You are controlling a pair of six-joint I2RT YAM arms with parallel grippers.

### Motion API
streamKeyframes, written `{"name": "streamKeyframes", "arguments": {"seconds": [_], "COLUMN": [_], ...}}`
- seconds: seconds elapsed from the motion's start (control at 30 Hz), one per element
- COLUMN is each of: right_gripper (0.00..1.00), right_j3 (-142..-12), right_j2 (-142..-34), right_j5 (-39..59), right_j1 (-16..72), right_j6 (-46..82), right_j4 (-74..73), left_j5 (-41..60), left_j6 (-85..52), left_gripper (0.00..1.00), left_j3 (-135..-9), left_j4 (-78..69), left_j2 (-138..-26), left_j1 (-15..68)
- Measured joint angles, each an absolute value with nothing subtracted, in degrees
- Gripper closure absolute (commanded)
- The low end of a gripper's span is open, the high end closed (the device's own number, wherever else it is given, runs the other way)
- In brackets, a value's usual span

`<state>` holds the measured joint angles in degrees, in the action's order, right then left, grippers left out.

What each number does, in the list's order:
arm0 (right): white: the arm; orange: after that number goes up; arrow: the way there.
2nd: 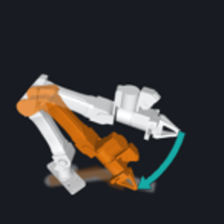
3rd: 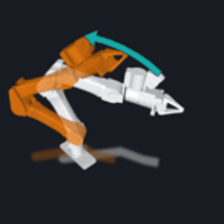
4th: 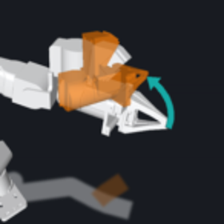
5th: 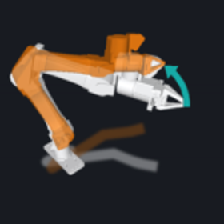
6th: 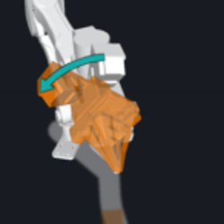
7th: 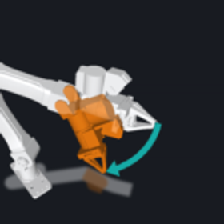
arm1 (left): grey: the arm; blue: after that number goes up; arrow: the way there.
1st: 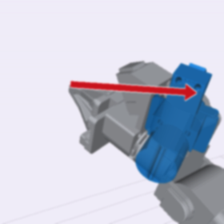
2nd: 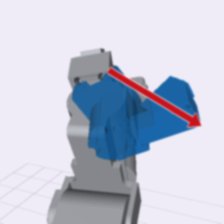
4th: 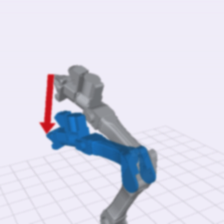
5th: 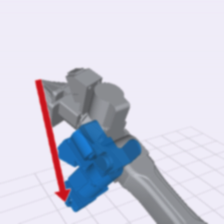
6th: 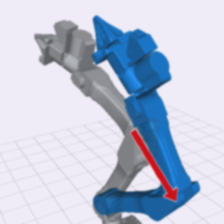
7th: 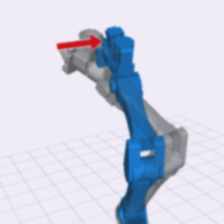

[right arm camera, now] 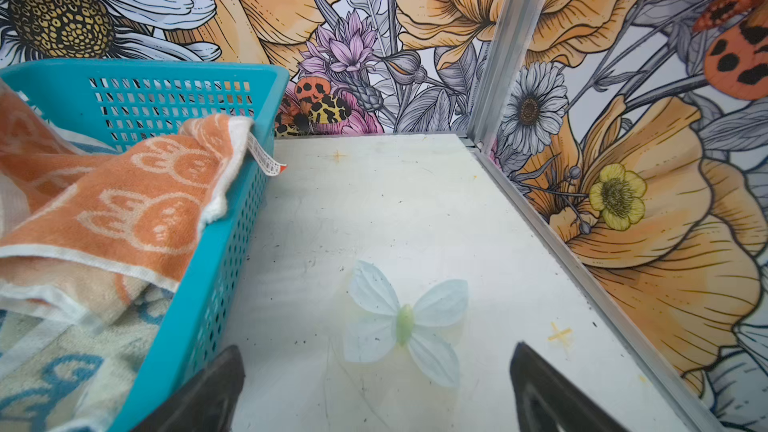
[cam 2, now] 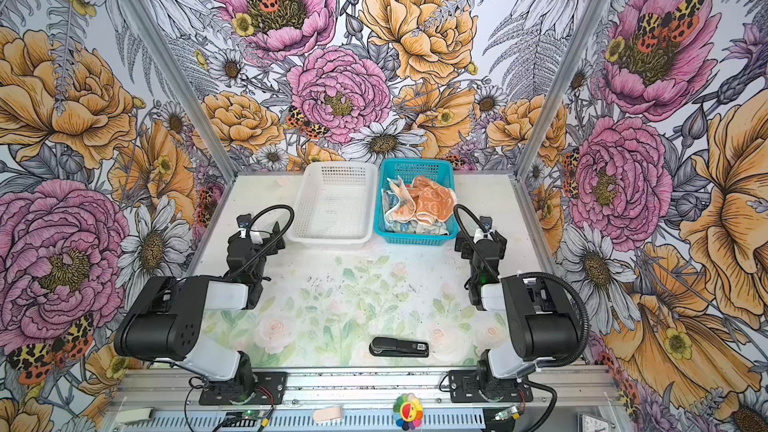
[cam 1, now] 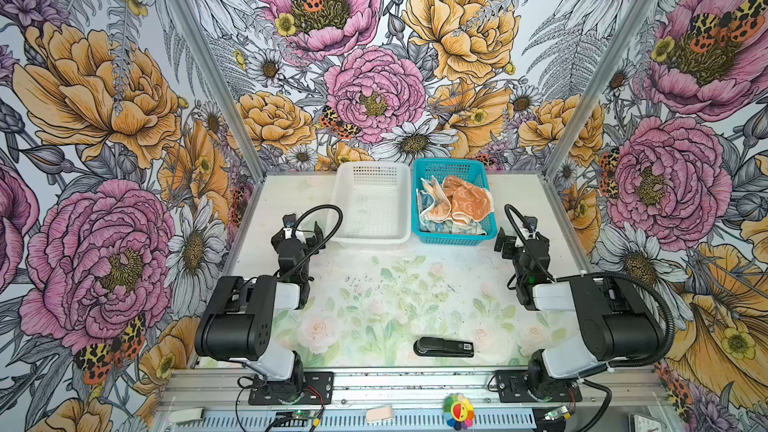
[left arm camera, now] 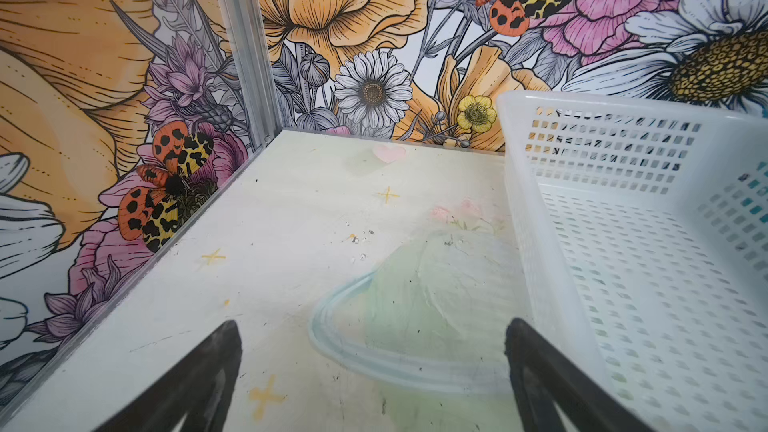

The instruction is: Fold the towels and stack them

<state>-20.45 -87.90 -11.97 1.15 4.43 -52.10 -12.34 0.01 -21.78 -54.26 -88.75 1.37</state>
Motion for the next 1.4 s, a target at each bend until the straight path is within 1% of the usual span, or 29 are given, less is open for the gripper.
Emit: {"name": "streamKeyframes", "arguments": {"seconds": [0.9, 1.03, 1.17, 1.3, 1.4], "right_gripper": [0.01, 0.01, 0.01, 0.0, 0.01], "right_j3": [-20.5, -20.5, -20.5, -20.5, -21.1], "right_j2": [-87.9, -87.9, -87.9, -87.9, -86.9], "right_j5": [-11.0, -10.8, -10.7, -10.8, -11.4], "right_j1": [1.1, 1.0, 1.0, 1.0, 1.0], "right_j6": [4.4, 4.4, 4.4, 4.5, 4.6], "right_j4": [-51.0, -51.0, -50.8, -50.6, -48.0], "left_j5": [-12.2, -8.3, -6.5, -6.9, -10.8], "left_j6": [0.0, -0.1, -0.8, -1.5, -0.8], "left_gripper": [0.01, 0.01, 0.01, 0.01, 0.01], "left_j3": [-21.8, -21.8, -19.8, -19.2, -19.2], "left_j4": [-54.2, -54.2, -56.4, -56.5, -55.4], "left_j2": [-88.8, -88.8, -88.8, -88.8, -88.0], "left_j1": [1.3, -0.9, -2.5, -2.1, 0.8]}}
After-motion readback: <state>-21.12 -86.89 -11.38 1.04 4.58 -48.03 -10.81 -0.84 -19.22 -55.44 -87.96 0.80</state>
